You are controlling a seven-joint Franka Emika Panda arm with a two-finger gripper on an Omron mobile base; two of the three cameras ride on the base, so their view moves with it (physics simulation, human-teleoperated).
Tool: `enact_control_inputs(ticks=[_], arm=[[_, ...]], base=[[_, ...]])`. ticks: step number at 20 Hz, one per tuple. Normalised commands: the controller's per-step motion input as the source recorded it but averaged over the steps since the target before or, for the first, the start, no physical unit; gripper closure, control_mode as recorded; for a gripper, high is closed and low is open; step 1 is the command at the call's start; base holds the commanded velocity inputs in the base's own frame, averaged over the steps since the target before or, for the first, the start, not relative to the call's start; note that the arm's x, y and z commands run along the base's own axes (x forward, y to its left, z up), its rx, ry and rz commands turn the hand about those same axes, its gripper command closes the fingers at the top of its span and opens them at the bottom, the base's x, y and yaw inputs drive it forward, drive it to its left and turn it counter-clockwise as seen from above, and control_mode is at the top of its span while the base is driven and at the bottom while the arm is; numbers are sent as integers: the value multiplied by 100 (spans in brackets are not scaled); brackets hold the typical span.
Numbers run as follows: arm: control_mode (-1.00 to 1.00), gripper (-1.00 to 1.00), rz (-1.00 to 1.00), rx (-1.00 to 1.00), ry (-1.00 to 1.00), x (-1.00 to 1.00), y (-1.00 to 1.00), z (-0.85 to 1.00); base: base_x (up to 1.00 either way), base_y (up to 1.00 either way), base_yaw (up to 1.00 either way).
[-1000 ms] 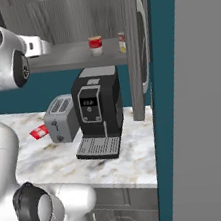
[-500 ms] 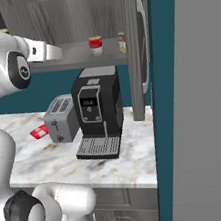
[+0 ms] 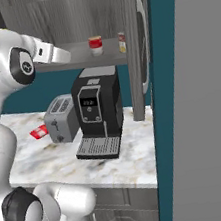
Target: Stack two cans on top of the other two cans in the cabinet.
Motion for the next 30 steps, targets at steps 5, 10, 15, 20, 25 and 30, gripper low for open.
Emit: enact_control_inputs(ticks=[5,10,15,20,25,30], arm=[[-100,-100,-3,3,5,8,-14,0],[-100,-100,0,0,1,5,-20,-14],[-100,-100,0,-4,0,22,-16,-22],[-100,-100,0,-4,-1,26,-12,-7],[-100,-100,0,-5,0,27,-14,-4],[-100,-100,0,0,0,27,-9,0]], base=[[0,0,0],[0,0,0],[0,0,0],[0,0,0],[0,0,0],[0,0,0]])
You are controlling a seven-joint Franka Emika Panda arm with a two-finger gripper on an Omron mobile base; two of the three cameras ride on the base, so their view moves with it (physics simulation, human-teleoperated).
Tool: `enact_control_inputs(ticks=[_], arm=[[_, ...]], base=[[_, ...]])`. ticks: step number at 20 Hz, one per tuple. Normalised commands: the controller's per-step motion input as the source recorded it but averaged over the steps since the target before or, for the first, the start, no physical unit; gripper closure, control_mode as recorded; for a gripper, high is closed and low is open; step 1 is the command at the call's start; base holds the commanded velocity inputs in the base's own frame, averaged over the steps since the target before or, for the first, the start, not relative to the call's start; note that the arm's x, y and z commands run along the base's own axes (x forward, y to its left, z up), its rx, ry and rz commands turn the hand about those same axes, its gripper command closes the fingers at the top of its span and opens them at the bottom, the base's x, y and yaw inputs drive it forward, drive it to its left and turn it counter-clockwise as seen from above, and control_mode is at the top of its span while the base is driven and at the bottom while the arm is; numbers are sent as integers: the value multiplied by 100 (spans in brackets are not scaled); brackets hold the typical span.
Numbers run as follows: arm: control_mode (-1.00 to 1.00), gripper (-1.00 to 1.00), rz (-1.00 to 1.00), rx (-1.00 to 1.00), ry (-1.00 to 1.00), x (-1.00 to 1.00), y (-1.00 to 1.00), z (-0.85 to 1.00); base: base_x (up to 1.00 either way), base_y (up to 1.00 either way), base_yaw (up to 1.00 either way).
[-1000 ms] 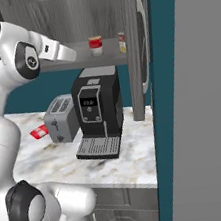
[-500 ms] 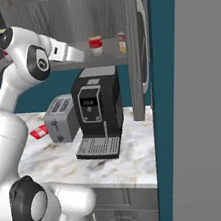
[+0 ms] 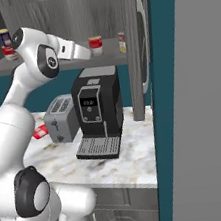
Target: Stack two cans on top of the other two cans in the cabinet.
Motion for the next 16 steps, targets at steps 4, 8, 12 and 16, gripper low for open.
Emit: enact_control_inputs(ticks=[4,8,12,16], arm=[[-100,-100,0,0,1,30,-13,-2],[-100,-100,0,0,1,33,-10,-3],[-100,-100,0,0,5,30,-12,-9],[-100,-100,0,0,3,28,-10,-9]], base=[[0,0,0],[0,0,0],[0,0,0],[0,0,0]])
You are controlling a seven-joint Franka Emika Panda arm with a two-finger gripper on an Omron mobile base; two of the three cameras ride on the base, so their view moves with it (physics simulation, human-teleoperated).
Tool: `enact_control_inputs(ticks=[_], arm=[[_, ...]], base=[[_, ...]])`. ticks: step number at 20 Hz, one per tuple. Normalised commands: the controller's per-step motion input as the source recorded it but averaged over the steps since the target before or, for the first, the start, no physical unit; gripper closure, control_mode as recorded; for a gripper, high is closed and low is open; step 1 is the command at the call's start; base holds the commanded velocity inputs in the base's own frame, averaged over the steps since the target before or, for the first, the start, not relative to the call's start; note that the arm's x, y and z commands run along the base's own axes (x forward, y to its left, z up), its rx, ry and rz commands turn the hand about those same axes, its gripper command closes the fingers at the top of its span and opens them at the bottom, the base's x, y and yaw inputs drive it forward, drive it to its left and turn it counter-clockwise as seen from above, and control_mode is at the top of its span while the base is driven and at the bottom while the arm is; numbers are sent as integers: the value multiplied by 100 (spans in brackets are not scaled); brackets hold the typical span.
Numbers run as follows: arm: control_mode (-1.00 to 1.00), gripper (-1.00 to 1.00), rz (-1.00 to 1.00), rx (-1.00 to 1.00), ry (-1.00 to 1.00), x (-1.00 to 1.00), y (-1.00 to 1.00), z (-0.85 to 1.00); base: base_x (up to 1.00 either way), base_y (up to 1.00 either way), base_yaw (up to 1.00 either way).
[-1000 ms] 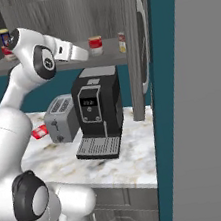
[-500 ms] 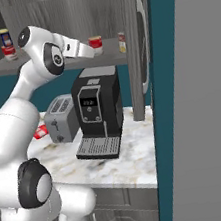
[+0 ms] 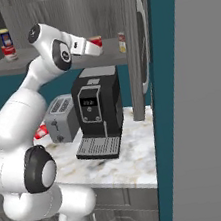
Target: Stack two cans on top of the other two cans in the cabinet.
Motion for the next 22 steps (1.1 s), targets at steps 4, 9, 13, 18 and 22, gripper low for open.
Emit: enact_control_inputs(ticks=[4,9,13,18,22], arm=[[-100,-100,0,0,0,28,-9,-8],[-100,-100,0,0,0,24,-4,-3],[-100,-100,0,0,0,26,-7,-4],[-100,-100,0,0,0,18,-4,0],[-100,-100,0,0,0,14,-7,-2]], base=[[0,0,0],[0,0,0],[0,0,0],[0,0,0],[0,0,0]])
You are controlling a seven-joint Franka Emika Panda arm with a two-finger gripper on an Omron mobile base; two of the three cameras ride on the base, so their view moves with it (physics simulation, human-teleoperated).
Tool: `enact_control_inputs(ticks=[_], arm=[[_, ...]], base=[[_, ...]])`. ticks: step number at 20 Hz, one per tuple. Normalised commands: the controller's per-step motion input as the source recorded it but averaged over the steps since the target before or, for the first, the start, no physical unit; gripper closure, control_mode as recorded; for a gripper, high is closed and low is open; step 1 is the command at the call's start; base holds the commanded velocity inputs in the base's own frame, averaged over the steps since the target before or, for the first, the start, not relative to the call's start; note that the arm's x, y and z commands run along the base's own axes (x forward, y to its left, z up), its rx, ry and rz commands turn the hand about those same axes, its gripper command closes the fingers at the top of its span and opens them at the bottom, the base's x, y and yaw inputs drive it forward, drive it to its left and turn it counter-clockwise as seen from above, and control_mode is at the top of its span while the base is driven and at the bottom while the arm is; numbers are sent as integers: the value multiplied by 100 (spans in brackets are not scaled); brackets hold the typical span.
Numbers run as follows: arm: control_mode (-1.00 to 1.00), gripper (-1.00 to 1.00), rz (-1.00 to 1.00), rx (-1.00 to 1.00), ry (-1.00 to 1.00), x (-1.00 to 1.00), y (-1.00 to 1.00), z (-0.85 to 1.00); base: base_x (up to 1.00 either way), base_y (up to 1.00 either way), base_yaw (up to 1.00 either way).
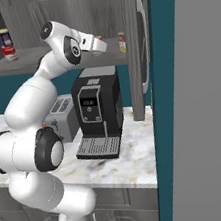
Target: Stack two cans on top of the other two cans in the cabinet.
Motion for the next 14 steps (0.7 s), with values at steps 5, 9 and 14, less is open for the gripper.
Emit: enact_control_inputs(ticks=[5,9,14], arm=[[-100,-100,0,0,0,14,-4,-2],[-100,-100,0,0,0,12,-5,-2],[-100,100,0,0,0,3,-1,-3]], base=[[0,0,0],[0,0,0],[0,0,0]])
